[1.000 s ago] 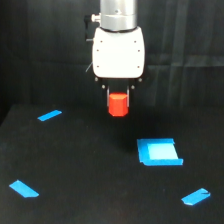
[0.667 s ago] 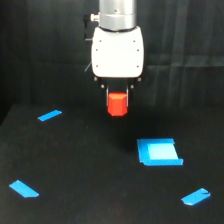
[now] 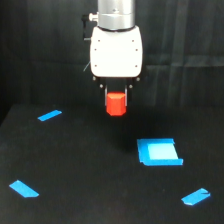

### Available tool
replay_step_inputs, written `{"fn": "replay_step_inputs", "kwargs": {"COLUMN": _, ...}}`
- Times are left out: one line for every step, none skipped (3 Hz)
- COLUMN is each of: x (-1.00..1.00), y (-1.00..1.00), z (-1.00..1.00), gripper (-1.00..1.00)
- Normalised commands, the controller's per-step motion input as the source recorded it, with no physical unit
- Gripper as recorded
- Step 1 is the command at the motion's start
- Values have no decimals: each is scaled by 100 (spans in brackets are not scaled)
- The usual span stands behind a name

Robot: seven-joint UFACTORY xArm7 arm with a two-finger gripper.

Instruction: Pick up the red object from the table

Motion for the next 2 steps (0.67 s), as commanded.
{"fn": "replay_step_inputs", "kwargs": {"x": -5, "y": -19, "z": 8, "gripper": -100}}
{"fn": "replay_step_inputs", "kwargs": {"x": 1, "y": -2, "z": 3, "gripper": -95}}
